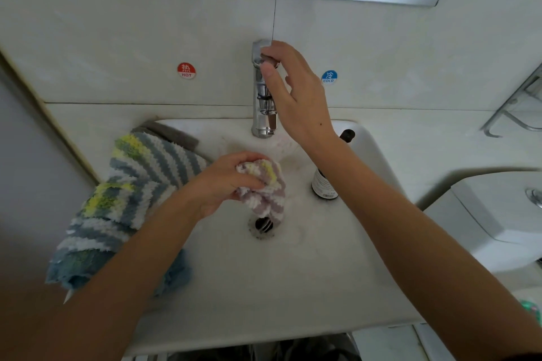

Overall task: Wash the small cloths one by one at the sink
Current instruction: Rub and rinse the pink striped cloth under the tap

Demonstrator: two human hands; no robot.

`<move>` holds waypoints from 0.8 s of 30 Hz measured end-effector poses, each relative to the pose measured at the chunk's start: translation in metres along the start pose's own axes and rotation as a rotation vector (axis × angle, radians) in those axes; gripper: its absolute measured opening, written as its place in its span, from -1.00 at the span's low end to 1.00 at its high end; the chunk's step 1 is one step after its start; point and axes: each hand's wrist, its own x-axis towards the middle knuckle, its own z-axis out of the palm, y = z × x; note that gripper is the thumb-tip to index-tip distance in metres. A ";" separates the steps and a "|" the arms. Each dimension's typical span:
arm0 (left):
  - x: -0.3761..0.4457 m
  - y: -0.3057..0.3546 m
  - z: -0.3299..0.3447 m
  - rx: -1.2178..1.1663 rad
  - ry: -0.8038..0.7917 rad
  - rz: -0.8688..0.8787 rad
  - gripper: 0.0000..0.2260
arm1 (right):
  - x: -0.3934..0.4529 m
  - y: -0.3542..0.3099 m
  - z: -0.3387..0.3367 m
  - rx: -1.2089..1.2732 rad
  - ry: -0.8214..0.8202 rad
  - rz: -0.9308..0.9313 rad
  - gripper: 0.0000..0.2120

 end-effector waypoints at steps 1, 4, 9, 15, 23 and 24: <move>0.000 -0.001 0.004 -0.007 0.000 0.003 -0.62 | -0.001 0.000 -0.002 -0.018 -0.020 -0.017 -0.60; 0.001 -0.002 0.017 -0.061 -0.009 0.009 -0.70 | -0.007 0.002 -0.014 -0.125 -0.137 -0.018 -0.55; 0.007 -0.003 0.042 -0.159 0.036 0.018 -0.74 | -0.049 0.027 -0.055 -0.319 -0.122 0.065 -0.47; 0.025 0.007 0.076 -0.170 0.122 0.044 -0.68 | -0.088 0.047 -0.081 -0.406 -0.115 0.182 -0.46; 0.037 0.016 0.109 -0.291 0.086 0.104 -0.69 | -0.108 0.067 -0.076 -0.307 -0.269 0.243 -0.38; 0.038 0.016 0.111 -0.304 0.100 0.107 -0.70 | -0.110 0.069 -0.075 -0.303 -0.281 0.230 -0.38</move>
